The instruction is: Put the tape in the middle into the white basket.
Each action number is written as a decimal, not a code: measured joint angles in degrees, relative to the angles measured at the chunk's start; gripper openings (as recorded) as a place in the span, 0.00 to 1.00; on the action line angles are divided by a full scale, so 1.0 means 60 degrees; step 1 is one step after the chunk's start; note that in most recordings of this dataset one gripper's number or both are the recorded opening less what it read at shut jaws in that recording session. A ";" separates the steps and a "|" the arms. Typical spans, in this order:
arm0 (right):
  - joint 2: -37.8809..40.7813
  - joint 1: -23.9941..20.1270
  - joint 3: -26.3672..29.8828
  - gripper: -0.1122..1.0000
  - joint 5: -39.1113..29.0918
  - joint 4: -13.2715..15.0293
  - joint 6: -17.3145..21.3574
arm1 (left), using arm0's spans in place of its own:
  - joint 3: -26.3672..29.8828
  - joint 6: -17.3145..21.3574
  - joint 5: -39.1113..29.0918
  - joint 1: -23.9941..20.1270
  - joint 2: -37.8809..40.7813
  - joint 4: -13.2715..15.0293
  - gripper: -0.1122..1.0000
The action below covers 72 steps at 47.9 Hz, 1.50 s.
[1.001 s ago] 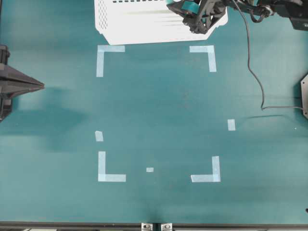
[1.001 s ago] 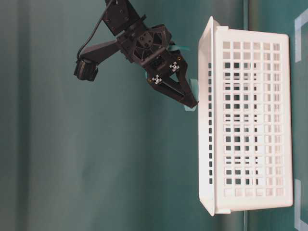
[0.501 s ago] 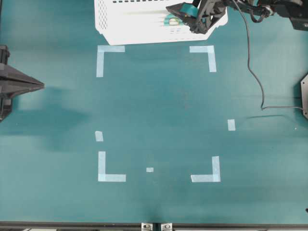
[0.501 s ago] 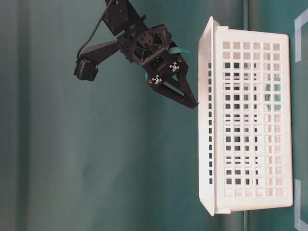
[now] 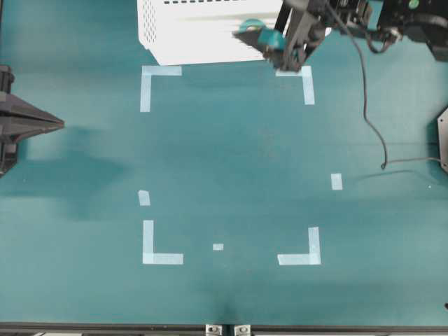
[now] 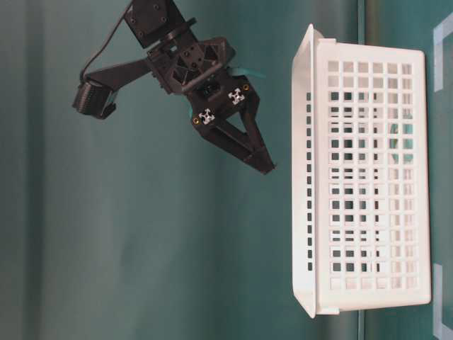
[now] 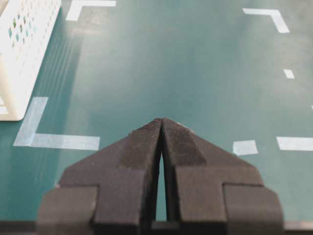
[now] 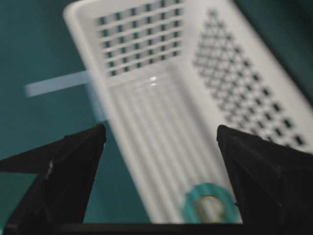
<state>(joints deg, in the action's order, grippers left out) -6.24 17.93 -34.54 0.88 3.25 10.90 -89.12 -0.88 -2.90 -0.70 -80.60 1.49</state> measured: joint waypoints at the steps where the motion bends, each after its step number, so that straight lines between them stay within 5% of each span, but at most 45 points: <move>1: 0.0000 -0.0103 0.0000 0.95 0.0015 0.0000 0.0000 | -0.0015 0.0015 0.0015 0.0000 0.0000 0.0000 0.00; 35: -0.0015 -0.2432 -0.0542 0.95 0.1157 0.0000 0.0000 | 0.0000 0.0000 0.0000 0.0000 0.0000 0.0000 0.00; 72: -0.1523 -0.2520 -0.1992 0.95 0.1172 0.0000 0.0000 | -0.0015 0.0015 0.0015 -0.0044 0.0000 0.0000 0.00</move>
<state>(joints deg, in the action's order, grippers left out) -15.38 2.81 -46.49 7.91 3.25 10.90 -89.21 -0.79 -2.81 -0.97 -80.60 1.49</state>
